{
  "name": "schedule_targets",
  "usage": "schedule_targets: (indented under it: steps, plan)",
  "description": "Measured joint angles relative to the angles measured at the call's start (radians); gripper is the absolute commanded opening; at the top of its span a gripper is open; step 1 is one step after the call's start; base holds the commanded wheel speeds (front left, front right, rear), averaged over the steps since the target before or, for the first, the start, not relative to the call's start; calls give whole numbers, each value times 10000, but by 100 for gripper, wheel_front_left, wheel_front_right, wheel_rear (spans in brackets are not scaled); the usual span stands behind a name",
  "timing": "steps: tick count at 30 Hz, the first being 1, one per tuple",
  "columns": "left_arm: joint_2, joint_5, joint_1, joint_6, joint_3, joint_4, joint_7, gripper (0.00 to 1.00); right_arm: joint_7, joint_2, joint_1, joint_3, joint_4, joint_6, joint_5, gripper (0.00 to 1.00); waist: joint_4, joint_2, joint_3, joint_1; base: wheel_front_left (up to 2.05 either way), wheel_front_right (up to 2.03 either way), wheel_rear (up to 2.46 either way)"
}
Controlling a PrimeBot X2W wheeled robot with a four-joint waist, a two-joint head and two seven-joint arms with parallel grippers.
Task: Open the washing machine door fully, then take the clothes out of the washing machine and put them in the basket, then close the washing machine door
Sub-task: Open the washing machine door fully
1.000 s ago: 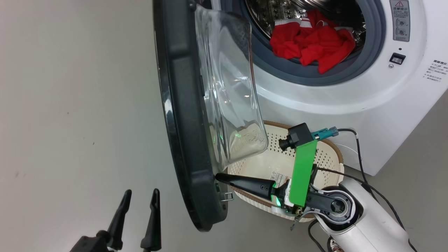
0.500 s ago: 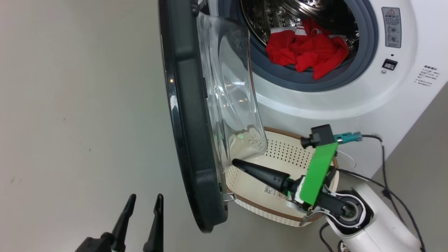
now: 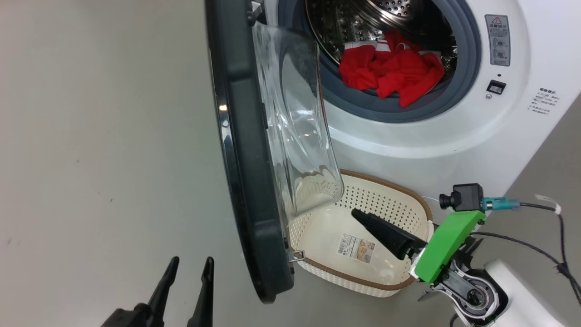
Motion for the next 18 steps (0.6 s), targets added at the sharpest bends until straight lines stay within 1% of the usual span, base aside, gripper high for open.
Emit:
schedule_targets:
  steps: [5,10,13,18]
  plan:
    - [0,0,-8,-79,100,104,0,100,-1513,-537,0,752,184,0,-1024,100,-138,0,-17,0,0,0,0]
    - [0,0,-10,-86,174,151,0,100,-3024,-1099,-11,1810,407,0,-1850,100,-280,0,-39,0,0,0,0]
    - [0,0,-10,-88,203,169,0,100,-3931,-1396,-35,2403,742,0,-2284,100,-343,0,-40,0,0,0,0]
    - [0,0,-12,-88,272,180,0,100,-5216,-1586,-136,3101,1267,0,-2452,100,-440,0,-28,0,0,0,0]
